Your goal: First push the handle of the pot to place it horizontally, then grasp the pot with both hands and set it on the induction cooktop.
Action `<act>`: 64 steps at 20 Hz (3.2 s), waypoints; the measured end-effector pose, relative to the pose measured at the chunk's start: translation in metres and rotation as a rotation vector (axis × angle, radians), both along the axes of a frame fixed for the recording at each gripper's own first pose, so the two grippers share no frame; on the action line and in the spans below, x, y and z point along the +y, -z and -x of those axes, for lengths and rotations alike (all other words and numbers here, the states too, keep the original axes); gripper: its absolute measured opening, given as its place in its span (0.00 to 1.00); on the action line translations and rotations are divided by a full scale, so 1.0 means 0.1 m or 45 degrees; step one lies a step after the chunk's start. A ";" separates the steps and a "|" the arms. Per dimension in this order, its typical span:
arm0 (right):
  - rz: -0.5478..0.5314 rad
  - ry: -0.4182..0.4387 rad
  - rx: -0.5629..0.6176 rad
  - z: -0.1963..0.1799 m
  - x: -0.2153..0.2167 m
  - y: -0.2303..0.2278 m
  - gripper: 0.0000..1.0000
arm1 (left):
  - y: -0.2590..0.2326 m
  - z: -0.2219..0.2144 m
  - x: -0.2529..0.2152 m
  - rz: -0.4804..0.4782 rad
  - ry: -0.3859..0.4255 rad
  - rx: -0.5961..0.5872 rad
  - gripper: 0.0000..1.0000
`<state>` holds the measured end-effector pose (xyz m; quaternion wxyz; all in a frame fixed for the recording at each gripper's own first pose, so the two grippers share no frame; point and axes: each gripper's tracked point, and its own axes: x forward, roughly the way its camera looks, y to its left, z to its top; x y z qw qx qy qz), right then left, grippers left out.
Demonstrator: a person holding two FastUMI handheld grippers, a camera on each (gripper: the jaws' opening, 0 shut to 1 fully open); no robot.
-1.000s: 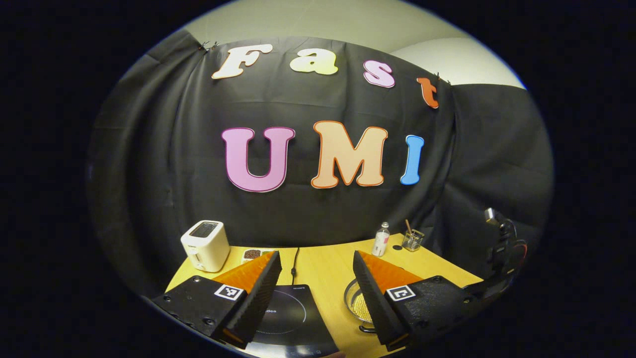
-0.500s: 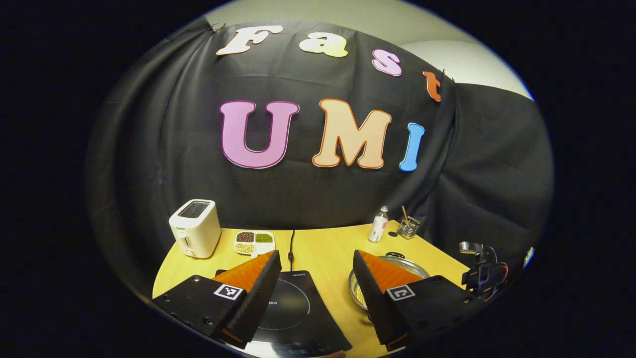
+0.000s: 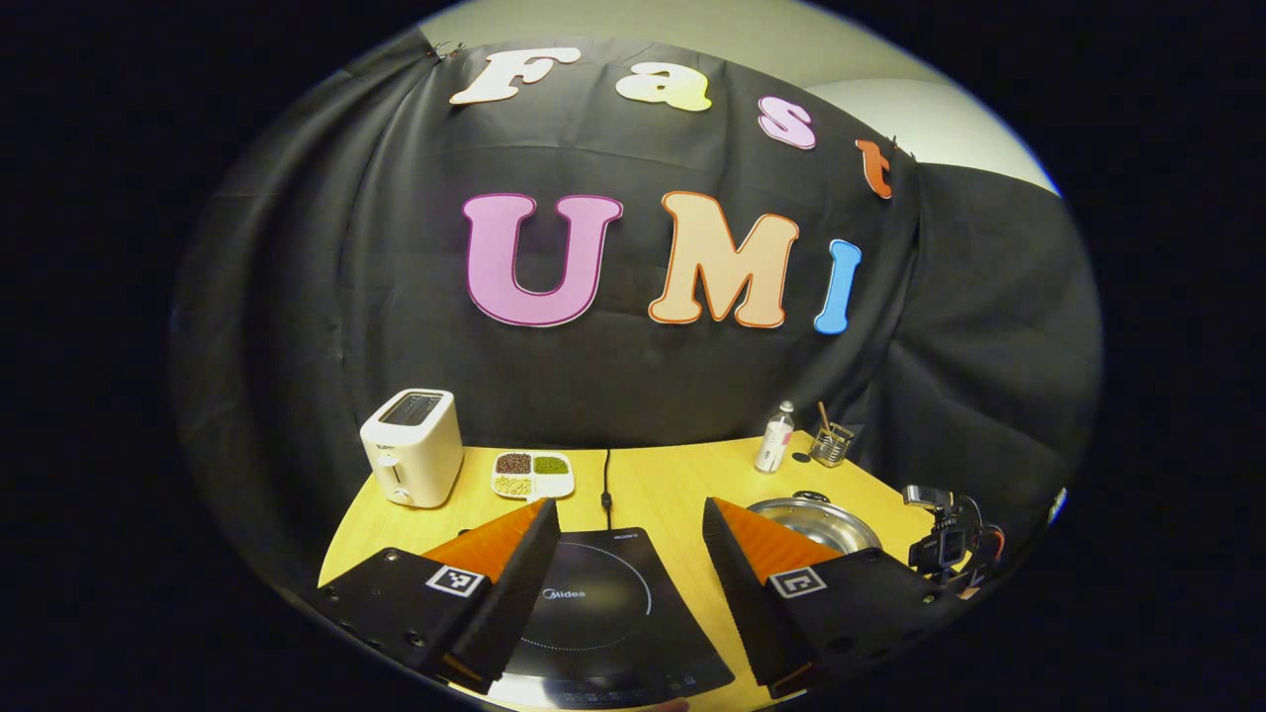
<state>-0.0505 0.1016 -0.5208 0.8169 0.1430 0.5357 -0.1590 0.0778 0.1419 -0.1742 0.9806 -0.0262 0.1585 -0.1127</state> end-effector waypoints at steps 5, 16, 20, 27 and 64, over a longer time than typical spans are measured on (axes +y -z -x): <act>-0.035 -0.005 0.009 -0.04 0.22 0.00 0.00 | 0.04 0.01 0.15 -0.006 -0.028 0.011 0.89; -0.191 0.090 -0.004 -0.49 0.60 0.02 0.02 | 0.07 0.09 0.35 -0.012 -0.082 0.020 0.89; -0.247 0.136 -0.007 -0.63 0.70 0.05 0.02 | 0.07 0.12 0.43 -0.019 -0.104 0.022 0.89; -0.369 0.173 -0.044 -0.81 0.89 -0.03 0.00 | 0.07 0.11 0.45 -0.037 -0.119 0.029 0.89; 0.167 -0.559 -0.387 -1.67 -1.87 -0.56 0.76 | 1.77 -0.05 -1.45 0.002 -0.239 0.667 0.89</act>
